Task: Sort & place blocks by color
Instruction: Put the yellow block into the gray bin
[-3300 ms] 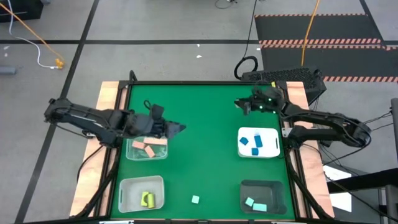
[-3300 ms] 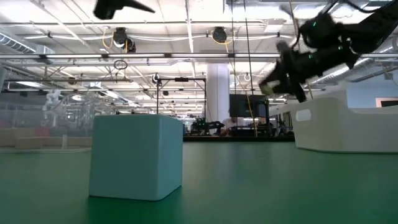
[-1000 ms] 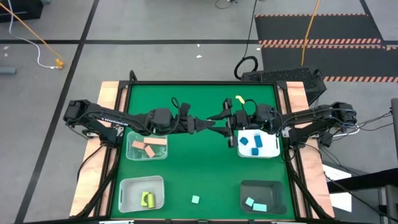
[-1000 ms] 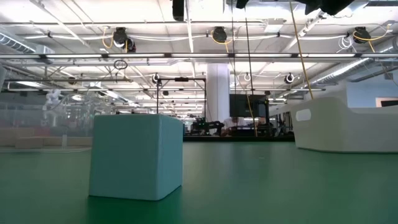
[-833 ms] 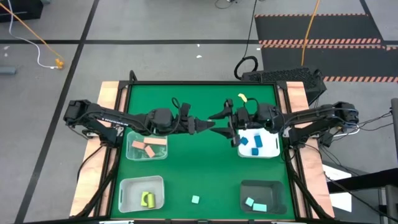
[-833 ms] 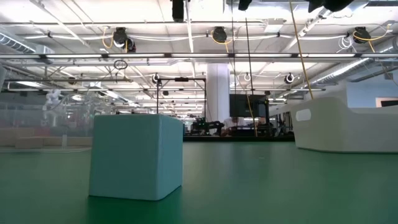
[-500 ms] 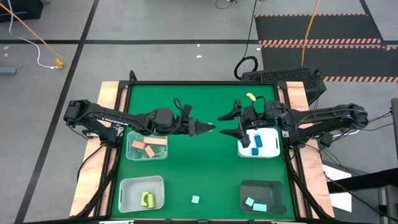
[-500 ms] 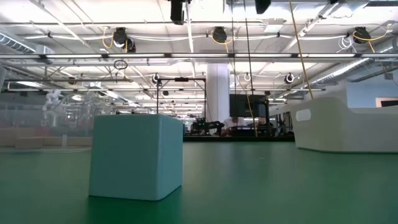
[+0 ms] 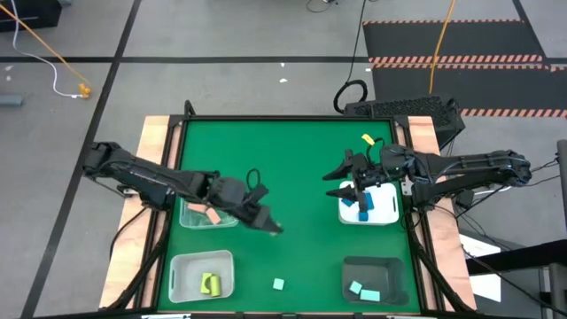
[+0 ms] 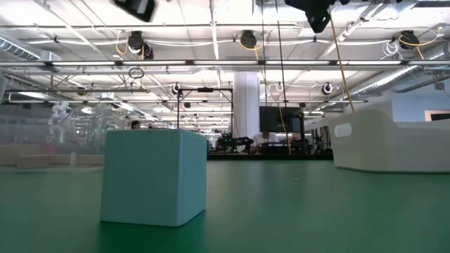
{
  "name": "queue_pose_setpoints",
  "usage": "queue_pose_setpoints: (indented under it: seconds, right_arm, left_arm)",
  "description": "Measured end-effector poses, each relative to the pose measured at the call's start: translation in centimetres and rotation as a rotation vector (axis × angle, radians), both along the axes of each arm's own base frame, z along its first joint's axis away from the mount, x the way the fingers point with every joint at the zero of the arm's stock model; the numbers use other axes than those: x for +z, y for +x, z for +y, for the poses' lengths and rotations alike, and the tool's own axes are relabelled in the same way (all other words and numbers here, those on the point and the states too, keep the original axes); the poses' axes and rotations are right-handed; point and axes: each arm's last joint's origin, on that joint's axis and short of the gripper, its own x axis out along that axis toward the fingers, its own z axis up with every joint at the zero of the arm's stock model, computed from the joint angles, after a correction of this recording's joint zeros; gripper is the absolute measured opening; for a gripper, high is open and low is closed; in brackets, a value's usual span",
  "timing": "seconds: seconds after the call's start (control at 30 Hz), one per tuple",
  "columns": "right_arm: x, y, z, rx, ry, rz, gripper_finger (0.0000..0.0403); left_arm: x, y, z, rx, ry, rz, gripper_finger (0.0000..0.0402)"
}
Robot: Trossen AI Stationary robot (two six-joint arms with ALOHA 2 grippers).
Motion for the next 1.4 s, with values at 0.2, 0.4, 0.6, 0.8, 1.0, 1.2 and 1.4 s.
queue_pose_setpoints:
  seconds: [0.2, 0.4, 0.6, 0.8, 1.0, 1.2, 1.4]
  right_arm:
    - [-0.8, 0.0, 0.2, 0.041, 0.049, 0.086, 0.0221]
    - [-1.7, 0.4, 0.6, 0.090, -0.055, 0.129, 0.0220]
    - [-2.6, 1.5, 0.7, 0.111, -0.139, 0.146, 0.0214]
    - [-3.4, 3.2, 0.7, 0.040, -0.071, 0.152, 0.0212]
    - [-5.6, 4.6, 1.3, 0.076, -0.102, 0.242, 0.0212]
    - [-7.5, 6.0, 3.3, 0.157, -0.133, 0.276, 0.0212]
    - [-8.9, 7.0, 5.4, 0.239, -0.173, 0.271, 0.0212]
  left_arm:
    - [-0.8, -3.9, -3.8, -0.007, -0.045, 0.294, 0.0151]
    - [-1.8, -7.8, -8.8, -0.006, -0.149, 0.547, 0.0152]
    - [-2.8, -11.7, -11.8, 0.150, -0.178, 0.742, 0.0152]
    - [-4.7, -14.1, -13.8, 0.237, -0.173, 0.938, 0.0152]
    - [-6.8, -14.2, -14.6, 0.255, -0.097, 1.078, 0.0152]
    - [-8.4, -13.7, -14.4, 0.313, -0.009, 1.133, 0.0153]
    - [-9.0, -13.8, -14.2, 0.314, 0.055, 1.151, 0.0174]
